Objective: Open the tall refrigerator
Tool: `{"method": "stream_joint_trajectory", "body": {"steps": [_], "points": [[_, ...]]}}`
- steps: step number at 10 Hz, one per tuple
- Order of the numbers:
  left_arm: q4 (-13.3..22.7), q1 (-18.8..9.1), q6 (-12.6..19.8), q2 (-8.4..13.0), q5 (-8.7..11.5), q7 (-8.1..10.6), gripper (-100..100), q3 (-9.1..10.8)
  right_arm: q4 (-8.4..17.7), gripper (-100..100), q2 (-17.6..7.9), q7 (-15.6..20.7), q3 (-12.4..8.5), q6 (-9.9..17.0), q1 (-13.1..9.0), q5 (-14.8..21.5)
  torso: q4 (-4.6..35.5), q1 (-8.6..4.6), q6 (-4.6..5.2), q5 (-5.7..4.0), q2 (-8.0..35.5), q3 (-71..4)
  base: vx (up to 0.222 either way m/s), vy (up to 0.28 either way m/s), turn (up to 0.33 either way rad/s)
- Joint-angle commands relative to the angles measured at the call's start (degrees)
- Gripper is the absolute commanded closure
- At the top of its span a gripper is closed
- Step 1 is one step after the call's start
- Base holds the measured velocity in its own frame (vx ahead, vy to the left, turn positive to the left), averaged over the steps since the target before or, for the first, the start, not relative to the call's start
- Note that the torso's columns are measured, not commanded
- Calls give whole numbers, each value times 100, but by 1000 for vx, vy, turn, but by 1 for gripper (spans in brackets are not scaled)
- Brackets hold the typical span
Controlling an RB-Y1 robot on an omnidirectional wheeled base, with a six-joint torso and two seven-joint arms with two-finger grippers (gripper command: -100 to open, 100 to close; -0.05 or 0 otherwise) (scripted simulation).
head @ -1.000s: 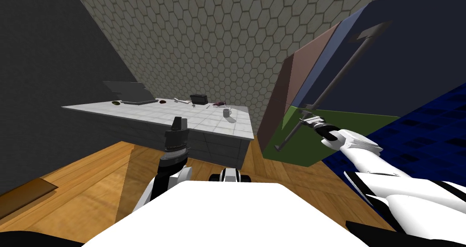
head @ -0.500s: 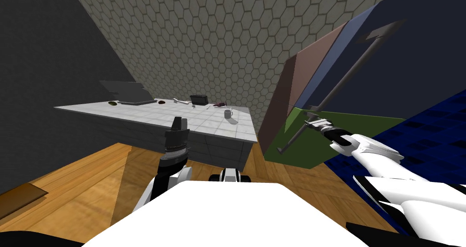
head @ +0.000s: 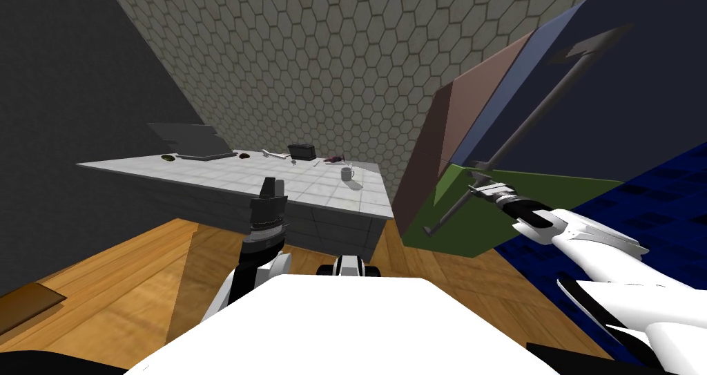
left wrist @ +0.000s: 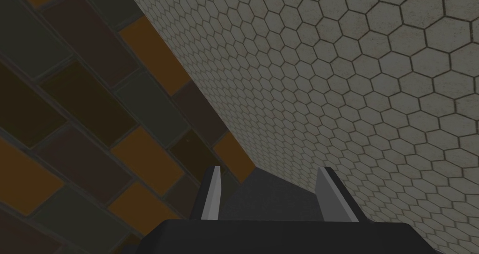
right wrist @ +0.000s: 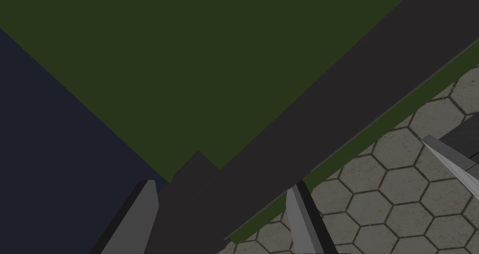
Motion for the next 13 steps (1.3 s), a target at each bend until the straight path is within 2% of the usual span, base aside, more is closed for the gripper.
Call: {"method": "stream_joint_trajectory", "body": {"steps": [1,3,4,5,6,7,8,9,11,12,13], "points": [[0,0,0,0,0,0,0,0,341,100,-134,303,198,-359,100,-440,2,-1,-3,-1,2,1,46,51,11],[0,0,0,0,0,0,0,0,341,100,-134,303,198,-359,100,-580,2,2,-1,-4,8,7,26,25,-11],[0,0,0,0,0,0,0,0,469,100,-241,458,299,-548,209,-844,6,-1,-6,-5,17,13,38,30,21],[0,0,0,0,0,0,0,0,469,100,-241,458,299,-548,209,-938,6,-2,4,-3,9,8,35,29,-6],[0,0,0,0,0,0,0,0,597,100,-348,613,400,-738,318,-1158,7,5,1,-2,13,11,43,36,5],[0,0,0,0,0,0,0,0,597,100,-348,613,400,-738,318,-1297,7,8,6,4,12,10,35,39,-6],[0,0,0,0,0,0,0,0,725,100,-454,769,501,-927,427,-1497,11,9,2,8,14,10,47,50,9],[0,0,0,0,0,0,0,0,725,100,-454,769,501,-927,427,-1612,11,9,10,13,12,9,37,39,-15],[0,0,0,0,0,0,0,0,771,100,-438,714,521,-973,359,-1603,22,11,6,15,35,23,2,5,-11],[0,0,0,0,0,0,0,0,577,100,-486,601,609,-1238,390,-1593,25,11,0,14,35,23,-203,-146,2],[0,-3,1,2,0,0,0,2,568,100,-486,601,609,-1214,458,-1593,37,-6,-7,12,94,55,-289,-178,69]]}}
